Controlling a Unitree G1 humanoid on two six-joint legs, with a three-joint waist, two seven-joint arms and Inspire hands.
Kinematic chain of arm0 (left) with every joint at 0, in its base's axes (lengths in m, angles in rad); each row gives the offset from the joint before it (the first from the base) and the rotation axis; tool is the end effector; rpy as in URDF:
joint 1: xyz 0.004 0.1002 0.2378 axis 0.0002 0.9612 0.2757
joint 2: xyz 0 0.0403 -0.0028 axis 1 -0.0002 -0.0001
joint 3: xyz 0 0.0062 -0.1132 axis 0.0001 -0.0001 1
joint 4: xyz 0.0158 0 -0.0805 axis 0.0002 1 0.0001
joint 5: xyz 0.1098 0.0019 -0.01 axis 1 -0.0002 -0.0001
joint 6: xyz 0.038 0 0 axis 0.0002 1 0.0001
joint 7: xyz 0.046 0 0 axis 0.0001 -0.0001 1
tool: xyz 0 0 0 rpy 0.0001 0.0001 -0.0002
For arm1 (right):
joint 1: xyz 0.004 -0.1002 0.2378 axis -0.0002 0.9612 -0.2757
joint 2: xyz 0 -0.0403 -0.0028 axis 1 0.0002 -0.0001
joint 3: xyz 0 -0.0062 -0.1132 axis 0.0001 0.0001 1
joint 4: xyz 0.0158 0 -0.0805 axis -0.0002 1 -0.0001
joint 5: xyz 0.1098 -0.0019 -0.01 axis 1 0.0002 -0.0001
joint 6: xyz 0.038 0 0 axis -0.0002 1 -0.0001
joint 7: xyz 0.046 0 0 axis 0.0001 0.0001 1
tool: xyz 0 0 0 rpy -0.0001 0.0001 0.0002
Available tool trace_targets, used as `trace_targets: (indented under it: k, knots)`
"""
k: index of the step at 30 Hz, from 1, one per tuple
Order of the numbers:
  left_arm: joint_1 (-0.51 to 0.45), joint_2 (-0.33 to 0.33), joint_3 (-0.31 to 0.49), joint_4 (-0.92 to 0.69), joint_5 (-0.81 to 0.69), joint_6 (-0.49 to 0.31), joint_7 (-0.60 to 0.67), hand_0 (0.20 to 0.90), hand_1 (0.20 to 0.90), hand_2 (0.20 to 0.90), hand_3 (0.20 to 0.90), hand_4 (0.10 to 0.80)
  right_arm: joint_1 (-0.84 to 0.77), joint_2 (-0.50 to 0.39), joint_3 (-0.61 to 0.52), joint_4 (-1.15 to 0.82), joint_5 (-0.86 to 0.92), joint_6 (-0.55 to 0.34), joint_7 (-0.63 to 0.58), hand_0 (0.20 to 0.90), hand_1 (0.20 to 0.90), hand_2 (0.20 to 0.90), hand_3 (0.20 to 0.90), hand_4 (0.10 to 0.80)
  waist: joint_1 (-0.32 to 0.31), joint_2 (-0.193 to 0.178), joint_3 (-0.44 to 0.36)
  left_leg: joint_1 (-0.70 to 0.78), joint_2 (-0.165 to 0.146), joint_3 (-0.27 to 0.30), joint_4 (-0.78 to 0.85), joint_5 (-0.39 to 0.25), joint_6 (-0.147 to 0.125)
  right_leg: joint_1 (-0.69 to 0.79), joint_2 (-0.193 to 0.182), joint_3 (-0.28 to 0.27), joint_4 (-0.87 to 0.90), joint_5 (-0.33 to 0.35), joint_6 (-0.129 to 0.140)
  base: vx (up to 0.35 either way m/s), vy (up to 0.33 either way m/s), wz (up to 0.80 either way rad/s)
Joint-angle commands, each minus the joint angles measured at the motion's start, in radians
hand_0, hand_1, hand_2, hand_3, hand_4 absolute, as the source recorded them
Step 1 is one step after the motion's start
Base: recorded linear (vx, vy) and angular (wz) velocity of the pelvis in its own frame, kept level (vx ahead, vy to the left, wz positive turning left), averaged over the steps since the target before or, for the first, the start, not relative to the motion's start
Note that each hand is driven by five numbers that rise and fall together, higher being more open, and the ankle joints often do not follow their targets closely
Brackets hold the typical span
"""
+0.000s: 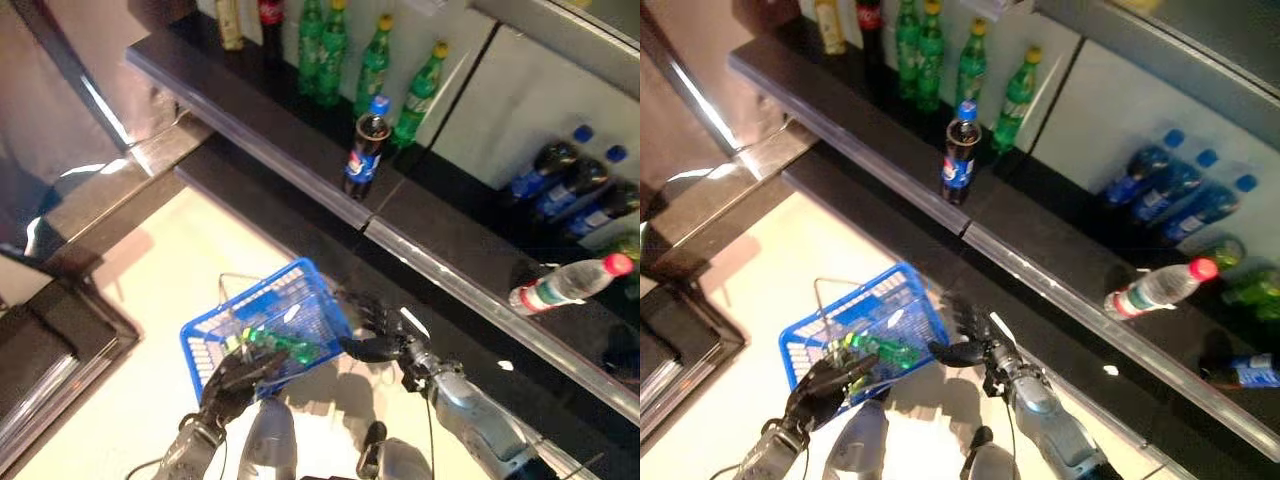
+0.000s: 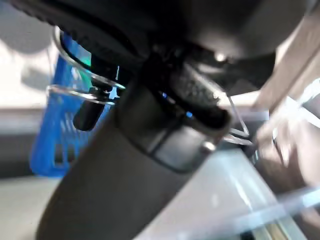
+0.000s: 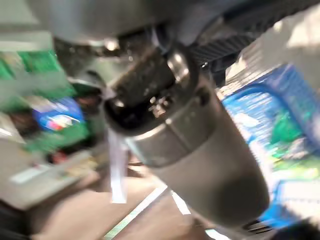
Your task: Pick up the drink and place into the basket.
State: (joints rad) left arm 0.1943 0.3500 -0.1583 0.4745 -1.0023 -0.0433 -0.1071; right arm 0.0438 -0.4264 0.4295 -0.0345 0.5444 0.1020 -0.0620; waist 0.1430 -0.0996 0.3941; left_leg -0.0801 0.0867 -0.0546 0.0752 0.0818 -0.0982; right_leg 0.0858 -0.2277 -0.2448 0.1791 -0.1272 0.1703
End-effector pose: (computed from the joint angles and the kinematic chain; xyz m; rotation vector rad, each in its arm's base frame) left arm 0.1241 0.2300 -0.0725 -0.6220 0.5631 0.1980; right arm 0.1845 -0.1516 0.0104 0.1036 0.3146 0.3274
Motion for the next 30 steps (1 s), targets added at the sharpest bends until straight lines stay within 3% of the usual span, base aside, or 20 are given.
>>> trace_targets:
  k: [1,5,10,14,16,18,22,24,27,29,30]
  knots:
    - [-0.009,-0.025,0.037,-0.130,0.039,-0.181,-0.009,0.300,0.300,0.300,0.200,0.100,0.029,-0.002,-0.037,-0.074,0.096,-0.146,0.019,0.900,0.900,0.900,0.900,0.800,-0.017,0.032,-0.139,0.069,-0.010,0.044,0.023,-0.085,0.047,-0.044,0.045,0.044,-0.013,0.076,-0.057,0.008,0.061,-0.24]
    - [-0.007,-0.079,0.099,0.053,0.044,-0.221,0.108,0.300,0.300,0.300,0.200,0.100,0.149,0.048,-0.104,0.018,0.125,-0.162,0.010,0.900,0.900,0.900,0.900,0.800,-0.084,0.014,-0.180,0.107,0.005,0.121,0.016,-0.108,0.052,-0.039,0.031,0.095,-0.058,0.106,-0.032,0.006,0.070,-0.38]
    - [-0.049,-0.128,0.180,0.263,-0.049,-0.242,0.225,0.300,0.300,0.300,0.200,0.100,0.193,0.119,-0.167,0.347,0.125,-0.208,-0.022,0.900,0.900,0.900,0.900,0.800,-0.158,0.000,-0.206,0.140,0.013,0.204,0.027,-0.145,0.055,-0.037,0.014,0.164,-0.117,0.146,-0.007,-0.008,0.082,-0.47]
    - [-0.092,-0.134,0.218,0.382,0.006,-0.225,0.273,0.300,0.300,0.300,0.200,0.100,0.169,0.183,-0.222,0.576,0.142,-0.212,-0.061,0.900,0.900,0.900,0.900,0.800,-0.189,-0.006,-0.192,0.147,0.003,0.242,0.087,-0.195,0.070,-0.036,-0.003,0.202,-0.136,0.175,0.010,0.001,0.054,-0.46]
    - [-0.093,-0.124,0.221,0.429,0.070,-0.218,0.279,0.300,0.300,0.300,0.200,0.100,0.165,0.197,-0.249,0.648,0.100,-0.211,-0.134,0.900,0.900,0.900,0.900,0.800,-0.204,-0.004,-0.182,0.152,-0.005,0.261,0.102,-0.212,0.079,-0.039,-0.022,0.218,-0.151,0.205,0.028,0.033,0.059,-0.37]
    - [-0.082,-0.113,0.239,0.451,0.066,-0.211,0.274,0.300,0.300,0.300,0.200,0.100,0.173,0.205,-0.289,0.694,0.169,-0.194,-0.135,0.900,0.900,0.900,0.900,0.800,-0.217,0.001,-0.178,0.153,-0.015,0.283,0.097,-0.220,0.088,-0.065,-0.048,0.224,-0.175,0.253,0.053,-0.014,0.041,-0.41]
    - [-0.063,-0.105,0.288,0.517,0.008,-0.232,0.246,0.300,0.300,0.300,0.200,0.100,0.154,0.224,-0.373,0.856,0.183,-0.218,-0.088,0.900,0.900,0.900,0.900,0.800,-0.221,0.018,-0.168,0.175,-0.017,0.334,0.060,-0.222,0.083,-0.118,-0.077,0.154,-0.199,0.328,0.069,-0.063,0.026,-0.77]
    - [-0.042,-0.105,0.330,0.520,-0.052,-0.238,0.261,0.300,0.300,0.300,0.200,0.100,0.125,0.228,-0.382,0.921,0.131,-0.219,-0.075,0.900,0.900,0.900,0.900,0.800,-0.199,0.029,-0.167,0.203,-0.011,0.401,0.002,-0.194,0.074,-0.152,-0.089,0.047,-0.148,0.362,0.076,-0.170,0.028,-0.86]
    - [-0.043,-0.102,0.350,0.561,-0.062,-0.263,0.281,0.300,0.300,0.300,0.200,0.100,0.084,0.232,-0.373,1.017,0.114,-0.214,-0.061,0.900,0.900,0.900,0.900,0.800,-0.172,0.043,-0.183,0.198,-0.001,0.447,-0.028,-0.158,0.087,-0.152,-0.065,-0.007,-0.036,0.296,0.052,-0.229,-0.028,-1.40]
    - [-0.053,-0.098,0.358,0.608,-0.088,-0.275,0.313,0.300,0.300,0.300,0.200,0.100,0.061,0.228,-0.372,1.093,0.111,-0.213,-0.048,0.900,0.900,0.900,0.900,0.800,-0.159,0.054,-0.199,0.178,0.019,0.447,-0.026,-0.134,0.084,-0.124,-0.010,-0.024,-0.018,0.196,0.014,-0.176,-0.173,-0.65]
    - [-0.057,-0.099,0.366,0.630,-0.099,-0.281,0.328,0.300,0.300,0.300,0.200,0.100,0.052,0.227,-0.375,1.123,0.109,-0.206,-0.044,0.900,0.900,0.900,0.900,0.800,-0.150,0.051,-0.208,0.173,0.025,0.446,-0.025,-0.124,0.075,-0.101,0.006,-0.040,-0.046,0.178,-0.002,-0.141,-0.294,-0.22]
